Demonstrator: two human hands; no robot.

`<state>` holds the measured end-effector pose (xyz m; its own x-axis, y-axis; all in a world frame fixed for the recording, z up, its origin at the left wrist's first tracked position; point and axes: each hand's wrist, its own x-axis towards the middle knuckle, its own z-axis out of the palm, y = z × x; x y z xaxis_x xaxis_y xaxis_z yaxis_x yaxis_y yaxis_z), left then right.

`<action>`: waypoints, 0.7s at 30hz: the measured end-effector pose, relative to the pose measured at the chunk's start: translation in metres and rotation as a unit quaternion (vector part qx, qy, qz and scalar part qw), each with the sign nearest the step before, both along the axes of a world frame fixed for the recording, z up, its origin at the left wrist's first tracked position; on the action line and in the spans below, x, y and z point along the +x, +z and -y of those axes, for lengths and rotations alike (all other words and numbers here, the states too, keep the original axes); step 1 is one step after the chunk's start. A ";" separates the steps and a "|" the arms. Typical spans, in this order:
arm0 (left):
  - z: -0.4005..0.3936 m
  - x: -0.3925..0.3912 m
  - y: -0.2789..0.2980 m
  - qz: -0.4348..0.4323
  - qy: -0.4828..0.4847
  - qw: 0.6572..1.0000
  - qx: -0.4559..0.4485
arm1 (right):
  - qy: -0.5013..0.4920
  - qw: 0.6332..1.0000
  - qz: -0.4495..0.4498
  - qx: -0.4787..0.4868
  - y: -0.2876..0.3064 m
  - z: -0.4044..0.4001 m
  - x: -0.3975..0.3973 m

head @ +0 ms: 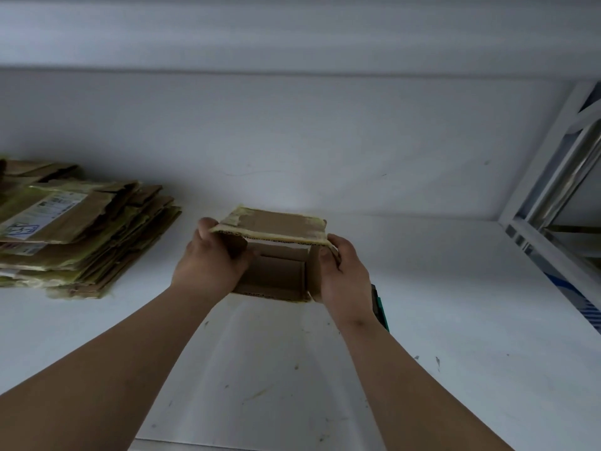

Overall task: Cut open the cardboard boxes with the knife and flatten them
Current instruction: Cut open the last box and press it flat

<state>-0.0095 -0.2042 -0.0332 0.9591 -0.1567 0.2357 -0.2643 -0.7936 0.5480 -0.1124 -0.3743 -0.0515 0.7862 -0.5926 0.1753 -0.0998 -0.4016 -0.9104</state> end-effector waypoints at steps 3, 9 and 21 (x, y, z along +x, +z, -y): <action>-0.007 0.001 -0.005 -0.016 0.007 0.999 0.041 | -0.001 1.000 0.003 0.004 0.000 -0.001 -0.001; -0.018 -0.005 0.000 -0.006 -0.051 0.997 0.063 | 0.006 0.998 0.017 0.068 0.001 0.003 -0.006; -0.053 0.002 -0.013 -0.064 -0.186 0.969 0.147 | 0.008 0.909 0.050 0.414 -0.010 0.007 -0.010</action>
<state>-0.0073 -0.1512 -0.0465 0.8415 -0.5401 0.0107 -0.5072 -0.7830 0.3601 -0.1222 -0.3814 -0.0619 0.8007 -0.5422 -0.2547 -0.0010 0.4239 -0.9057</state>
